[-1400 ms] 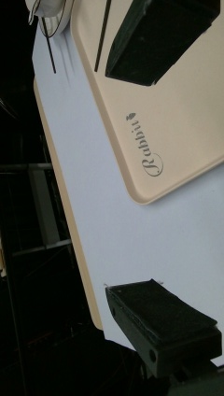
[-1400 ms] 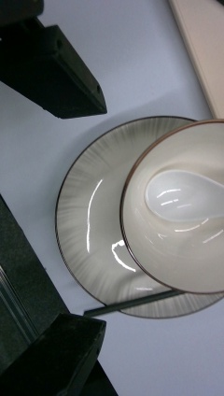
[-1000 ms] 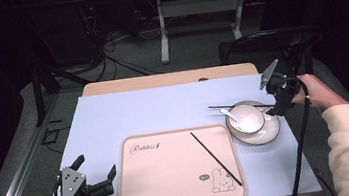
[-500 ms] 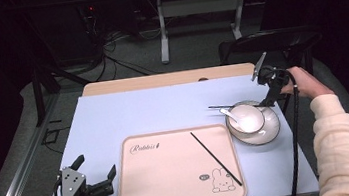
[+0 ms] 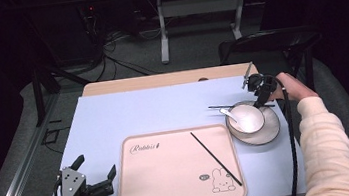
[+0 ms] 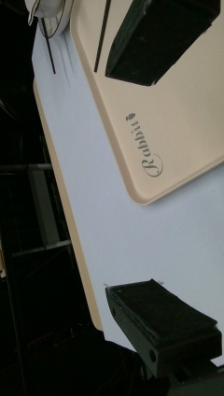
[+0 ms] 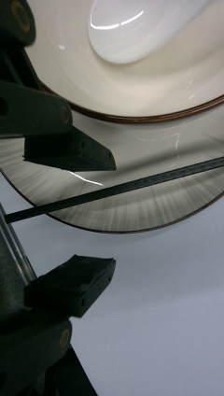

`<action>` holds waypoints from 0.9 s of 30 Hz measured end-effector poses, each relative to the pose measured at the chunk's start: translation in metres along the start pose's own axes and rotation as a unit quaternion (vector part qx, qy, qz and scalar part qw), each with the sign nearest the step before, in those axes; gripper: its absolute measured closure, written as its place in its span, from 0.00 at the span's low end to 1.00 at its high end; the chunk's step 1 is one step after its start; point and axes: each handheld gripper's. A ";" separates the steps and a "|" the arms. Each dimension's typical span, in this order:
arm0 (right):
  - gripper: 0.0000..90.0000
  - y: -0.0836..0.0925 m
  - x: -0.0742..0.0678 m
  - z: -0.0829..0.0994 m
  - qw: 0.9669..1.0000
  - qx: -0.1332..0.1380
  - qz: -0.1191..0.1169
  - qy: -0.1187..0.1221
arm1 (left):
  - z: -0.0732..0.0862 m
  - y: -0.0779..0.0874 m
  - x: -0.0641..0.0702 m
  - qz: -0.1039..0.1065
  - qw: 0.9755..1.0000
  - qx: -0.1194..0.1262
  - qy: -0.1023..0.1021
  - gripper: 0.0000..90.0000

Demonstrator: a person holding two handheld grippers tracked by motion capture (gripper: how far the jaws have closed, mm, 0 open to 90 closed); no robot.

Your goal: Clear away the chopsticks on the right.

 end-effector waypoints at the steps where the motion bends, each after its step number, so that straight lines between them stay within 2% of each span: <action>1: 0.51 0.000 0.000 0.000 1.000 0.000 0.000 0.000 | 0.000 0.000 0.000 0.000 1.000 0.000 0.000 0.00; 2: 0.58 -0.006 -0.002 -0.001 1.000 -0.009 -0.004 0.006 | 0.000 0.000 0.000 0.001 1.000 -0.002 -0.002 0.00; 4: 0.59 -0.009 -0.003 -0.001 1.000 -0.010 -0.005 0.005 | 0.000 0.000 0.000 0.000 1.000 -0.001 0.000 0.00; 5: 0.64 -0.012 -0.003 -0.001 1.000 -0.016 -0.006 0.006 | 0.000 0.001 0.000 0.000 1.000 -0.001 0.000 0.00; 7: 0.66 -0.014 -0.003 -0.001 1.000 -0.016 -0.008 0.007 | 0.000 0.001 0.000 0.000 1.000 -0.001 -0.001 0.00; 8: 0.72 -0.017 -0.004 0.000 1.000 -0.018 -0.017 -0.002 | 0.000 0.001 0.000 0.000 1.000 -0.001 -0.001 0.00; 12: 0.79 -0.019 -0.003 0.001 1.000 -0.022 -0.019 0.005 | 0.000 0.000 0.000 -0.001 1.000 0.000 -0.001 0.00; 13: 0.80 -0.020 -0.005 0.001 1.000 -0.022 -0.022 -0.001 | 0.000 0.000 0.000 0.000 1.000 -0.001 -0.001 0.00; 17: 0.89 -0.025 -0.006 0.003 1.000 -0.019 -0.025 0.001 | 0.000 0.000 0.000 -0.001 1.000 0.000 0.001 0.00; 19: 0.90 -0.026 -0.007 0.004 1.000 -0.020 -0.021 -0.001 | 0.000 0.000 0.000 0.000 1.000 0.000 0.001 0.00; 21: 0.94 -0.025 -0.008 0.004 1.000 -0.020 -0.022 -0.008 | 0.000 0.000 0.000 0.000 1.000 -0.001 0.000 0.00; 24: 0.94 -0.025 -0.007 0.006 1.000 -0.016 -0.015 -0.019 | 0.000 0.000 0.000 -0.001 1.000 0.000 0.000 0.00; 26: 0.94 -0.022 -0.007 0.006 0.999 -0.015 -0.012 -0.033 | 0.000 0.000 0.000 -0.001 1.000 0.001 0.001 0.00; 27: 0.94 -0.018 -0.007 0.008 0.999 -0.008 -0.007 -0.048 | 0.000 0.000 0.000 0.000 1.000 -0.001 0.001 0.00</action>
Point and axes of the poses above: each handheld gripper's, and its own axes: y roughly backward along the jaws, z roughly out of its underside, x roughly to its right, and after that the axes turned 2 degrees about x, right-handed
